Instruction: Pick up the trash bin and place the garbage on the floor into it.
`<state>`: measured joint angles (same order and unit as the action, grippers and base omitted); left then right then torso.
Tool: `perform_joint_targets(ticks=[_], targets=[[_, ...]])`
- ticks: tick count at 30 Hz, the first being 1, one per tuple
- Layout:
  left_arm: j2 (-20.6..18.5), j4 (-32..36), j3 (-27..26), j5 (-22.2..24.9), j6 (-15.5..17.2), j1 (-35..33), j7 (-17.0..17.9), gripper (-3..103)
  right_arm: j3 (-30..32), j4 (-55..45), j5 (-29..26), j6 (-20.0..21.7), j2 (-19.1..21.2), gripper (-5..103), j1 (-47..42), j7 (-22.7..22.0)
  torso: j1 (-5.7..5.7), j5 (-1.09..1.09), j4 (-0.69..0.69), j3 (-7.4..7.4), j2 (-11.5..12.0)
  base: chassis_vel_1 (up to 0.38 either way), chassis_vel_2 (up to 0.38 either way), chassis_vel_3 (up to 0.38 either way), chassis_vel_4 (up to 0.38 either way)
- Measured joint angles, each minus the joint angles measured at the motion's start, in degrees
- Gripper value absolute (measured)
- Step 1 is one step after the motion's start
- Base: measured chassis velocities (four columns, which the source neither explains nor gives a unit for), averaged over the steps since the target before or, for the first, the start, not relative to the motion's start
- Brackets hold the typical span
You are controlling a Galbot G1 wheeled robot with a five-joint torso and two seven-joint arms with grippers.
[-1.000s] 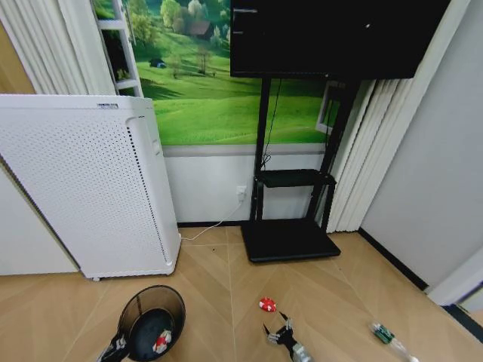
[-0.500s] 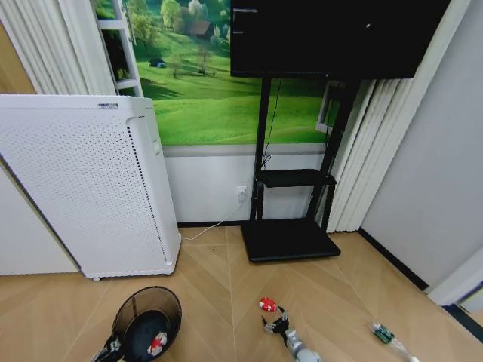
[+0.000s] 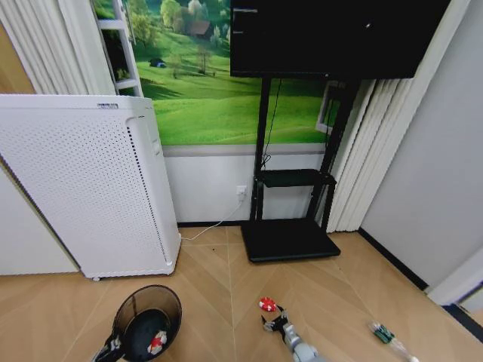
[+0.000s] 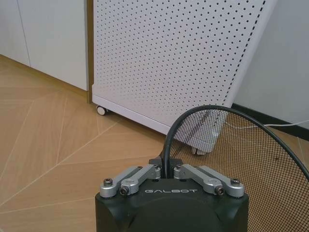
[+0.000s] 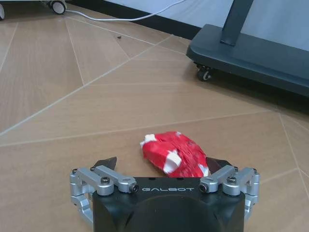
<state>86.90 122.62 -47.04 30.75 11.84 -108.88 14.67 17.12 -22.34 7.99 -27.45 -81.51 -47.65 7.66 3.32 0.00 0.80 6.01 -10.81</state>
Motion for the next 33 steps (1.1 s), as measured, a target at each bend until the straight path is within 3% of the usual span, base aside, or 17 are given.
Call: perform_joint_targets(ticks=[15,22,26,28,29,33], targets=[[0.3,0.8,-0.3,0.6,0.0,-0.4,0.0,6,0.6,2.6,3.7,0.6,-1.0,101,2.0,-0.5,0.00,0.00,0.00,0.00,0.0,0.000,0.000,0.000,0.000],[0.3,1.0,-0.6,0.8,-0.1,-0.6,0.0,6,0.6,3.1,3.6,0.7,-1.0,80,2.4,0.1,0.00,-0.01,0.00,0.00,0.0,0.000,0.000,0.000,0.000],[0.2,1.8,-0.9,1.6,-0.1,-0.9,0.0,6,0.7,3.5,3.6,0.6,-1.1,59,2.5,0.5,0.00,-0.02,0.01,-0.01,0.0,0.000,0.000,0.000,0.000],[0.2,2.1,-0.9,1.8,-0.1,-0.9,0.0,6,0.8,3.5,3.6,0.5,-1.2,59,2.5,0.7,0.00,-0.02,0.01,-0.01,0.0,0.000,0.000,0.000,0.000],[0.2,2.4,-0.9,2.1,-0.1,-0.9,0.0,6,0.8,3.4,3.5,0.4,-1.2,48,2.4,0.9,0.00,-0.01,0.00,-0.01,0.0,0.000,0.000,0.000,0.000],[0.2,2.7,-0.9,2.2,-0.1,-0.9,0.1,6,0.8,3.2,2.8,0.1,-1.2,43,2.2,1.5,0.00,0.01,0.00,-0.01,0.0,0.000,0.000,0.000,0.000]])
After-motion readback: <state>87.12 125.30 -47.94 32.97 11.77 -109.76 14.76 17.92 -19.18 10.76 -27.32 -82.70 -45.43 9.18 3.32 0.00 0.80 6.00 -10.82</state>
